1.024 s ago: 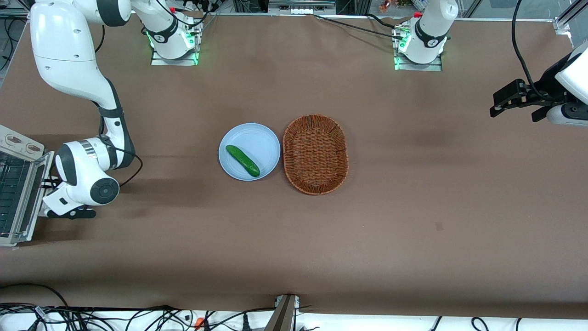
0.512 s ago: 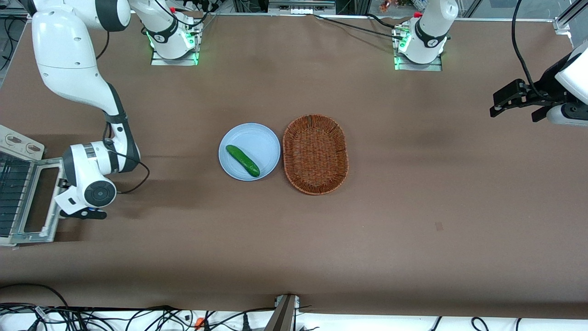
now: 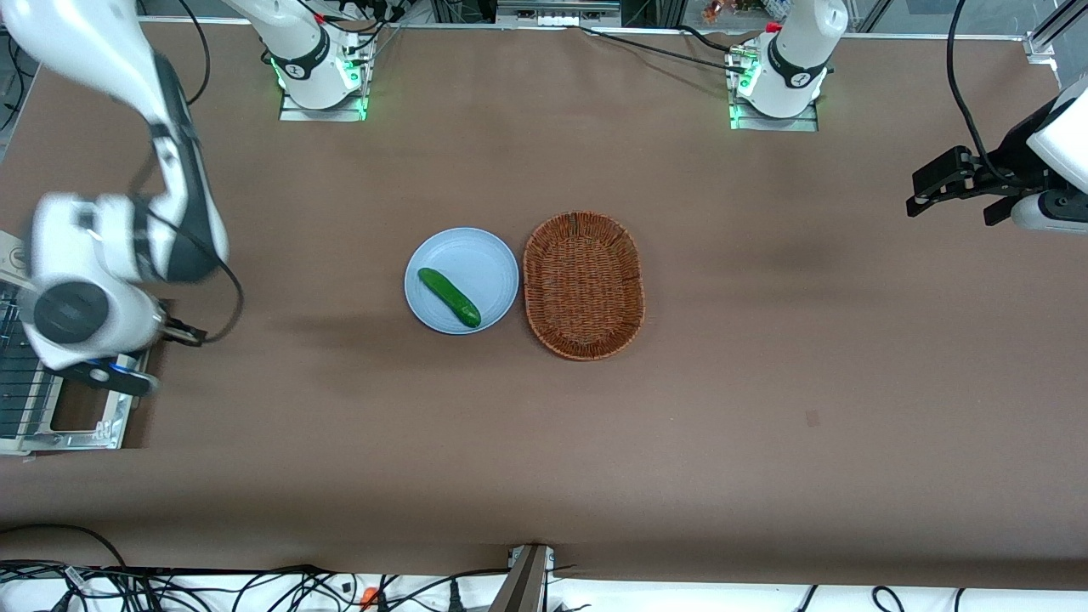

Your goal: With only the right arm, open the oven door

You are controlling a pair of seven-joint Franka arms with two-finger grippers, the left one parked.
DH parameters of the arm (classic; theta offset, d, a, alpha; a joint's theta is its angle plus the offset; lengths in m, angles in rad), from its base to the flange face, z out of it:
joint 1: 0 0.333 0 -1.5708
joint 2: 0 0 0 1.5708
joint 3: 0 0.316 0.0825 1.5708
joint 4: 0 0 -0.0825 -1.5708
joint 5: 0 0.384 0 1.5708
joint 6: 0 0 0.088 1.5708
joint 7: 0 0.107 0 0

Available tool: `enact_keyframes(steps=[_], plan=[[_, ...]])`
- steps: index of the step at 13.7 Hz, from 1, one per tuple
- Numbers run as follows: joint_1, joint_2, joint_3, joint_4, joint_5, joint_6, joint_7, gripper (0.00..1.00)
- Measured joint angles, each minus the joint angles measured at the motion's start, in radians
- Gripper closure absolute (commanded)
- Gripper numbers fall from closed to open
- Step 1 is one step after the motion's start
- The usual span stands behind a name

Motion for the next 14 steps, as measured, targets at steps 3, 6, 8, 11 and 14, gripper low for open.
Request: enact_keyframes(steps=[3, 6, 8, 11, 14], plan=[[0.001, -0.160, 0.047, -0.041, 0.136, -0.011, -0.018, 0.00], [0.001, -0.270, 0.086, -0.066, 0.187, -0.052, -0.130, 0.00], [0.001, -0.328, 0.090, -0.071, 0.253, -0.072, -0.174, 0.00], [0.001, -0.413, 0.107, -0.073, 0.313, -0.141, -0.198, 0.00], [0.001, -0.471, 0.131, -0.077, 0.340, -0.187, -0.198, 0.00]])
